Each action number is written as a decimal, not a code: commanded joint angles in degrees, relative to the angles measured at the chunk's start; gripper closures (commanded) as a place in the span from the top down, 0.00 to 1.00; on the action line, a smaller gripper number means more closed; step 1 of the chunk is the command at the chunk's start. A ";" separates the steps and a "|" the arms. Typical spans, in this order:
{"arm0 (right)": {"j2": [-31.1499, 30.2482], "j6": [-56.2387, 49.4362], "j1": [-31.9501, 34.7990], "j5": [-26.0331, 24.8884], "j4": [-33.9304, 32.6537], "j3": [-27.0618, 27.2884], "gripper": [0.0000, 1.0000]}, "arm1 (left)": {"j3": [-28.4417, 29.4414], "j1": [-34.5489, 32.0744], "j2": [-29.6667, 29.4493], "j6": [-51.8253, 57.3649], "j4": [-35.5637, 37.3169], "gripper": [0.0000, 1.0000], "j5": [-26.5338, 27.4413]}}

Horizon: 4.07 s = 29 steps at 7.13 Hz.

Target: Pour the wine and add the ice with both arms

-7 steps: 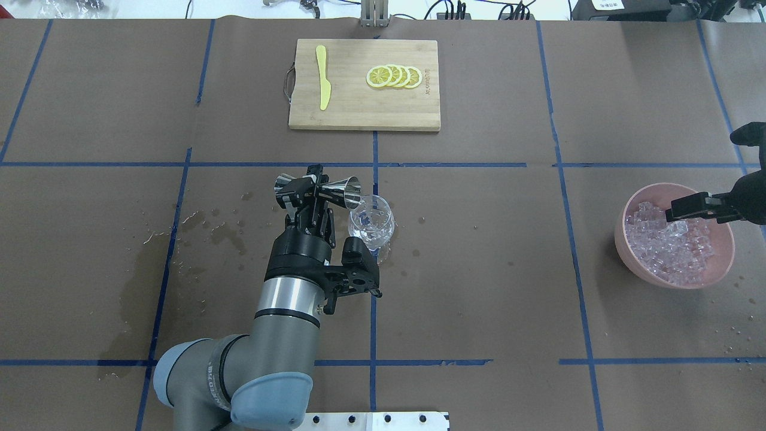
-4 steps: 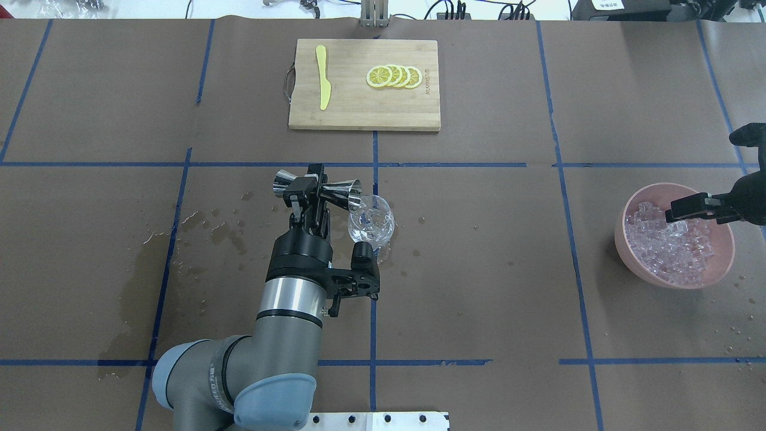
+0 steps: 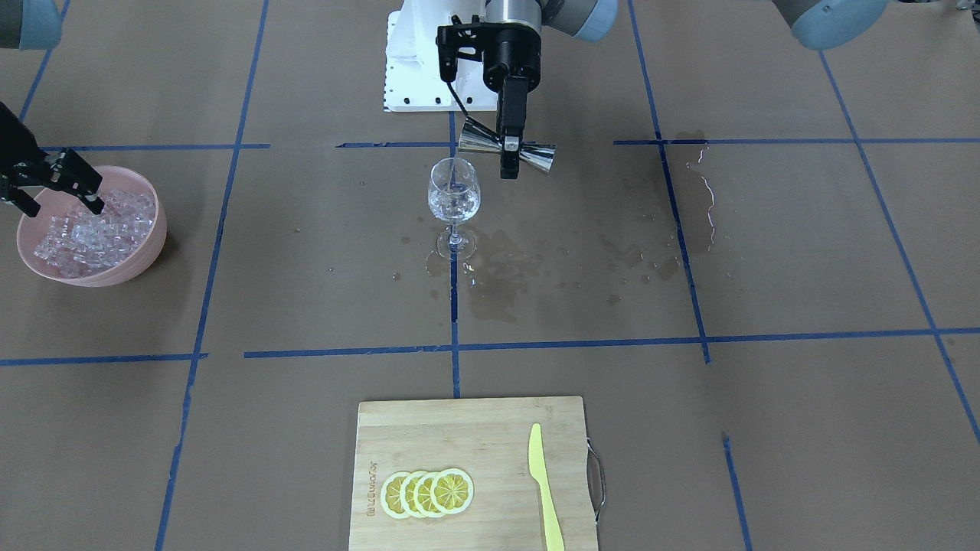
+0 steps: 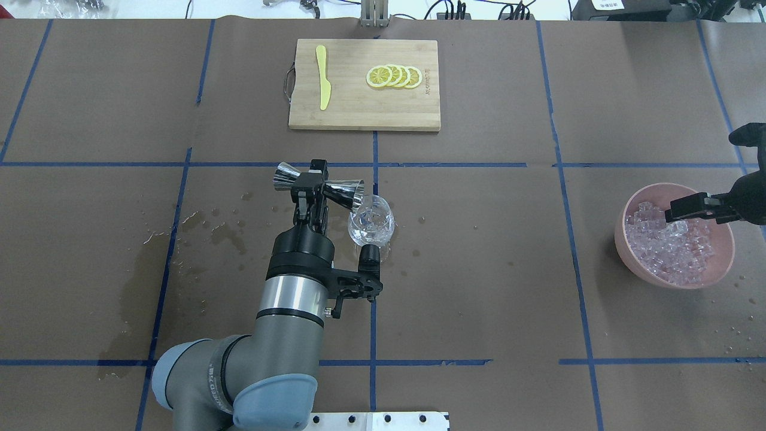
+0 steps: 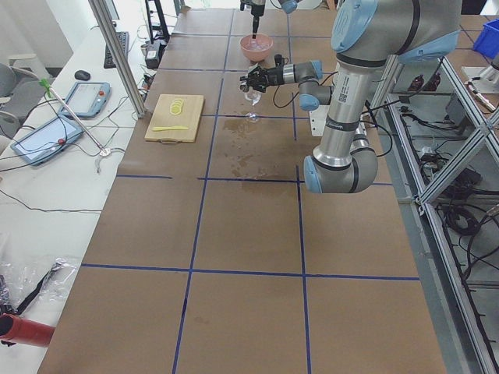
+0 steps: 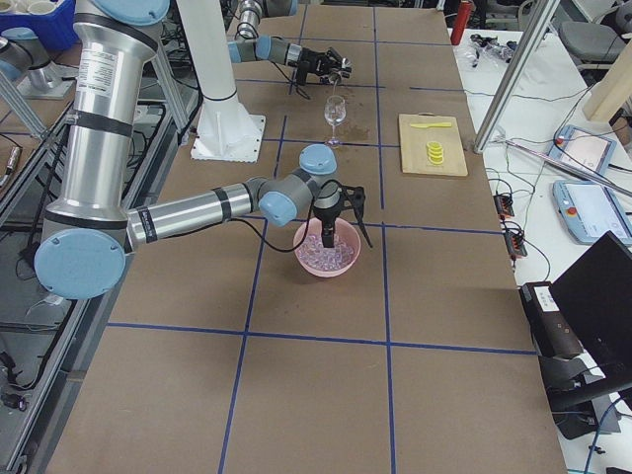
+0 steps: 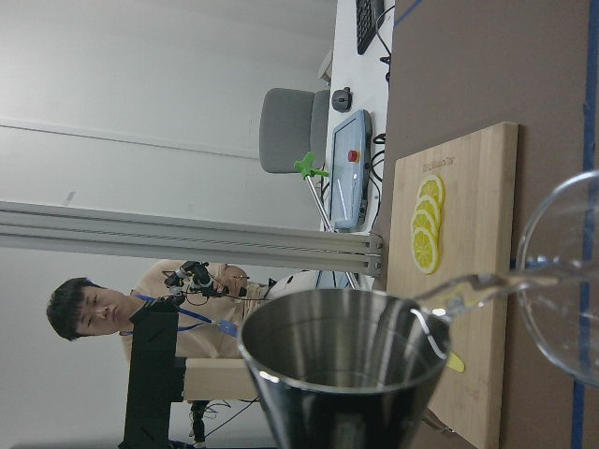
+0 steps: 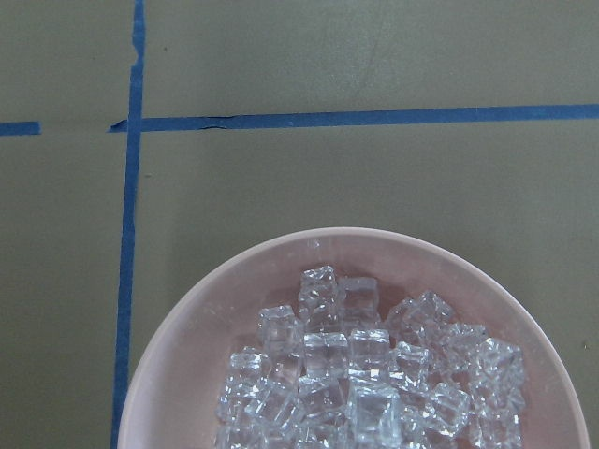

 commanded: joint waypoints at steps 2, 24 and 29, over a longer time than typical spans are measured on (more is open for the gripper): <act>-0.04 0.00 0.00 0.00 0.09 0.00 1.00 | -0.57 0.06 -0.19 0.70 -0.34 0.00 0.53; -0.92 0.79 -4.57 -6.59 9.58 -5.98 0.70 | -3.91 -5.74 16.07 -51.33 -23.20 0.00 -9.22; -0.83 0.79 -4.66 -5.98 9.58 -6.86 0.59 | -4.00 -6.27 17.92 -53.53 -23.29 0.00 -9.22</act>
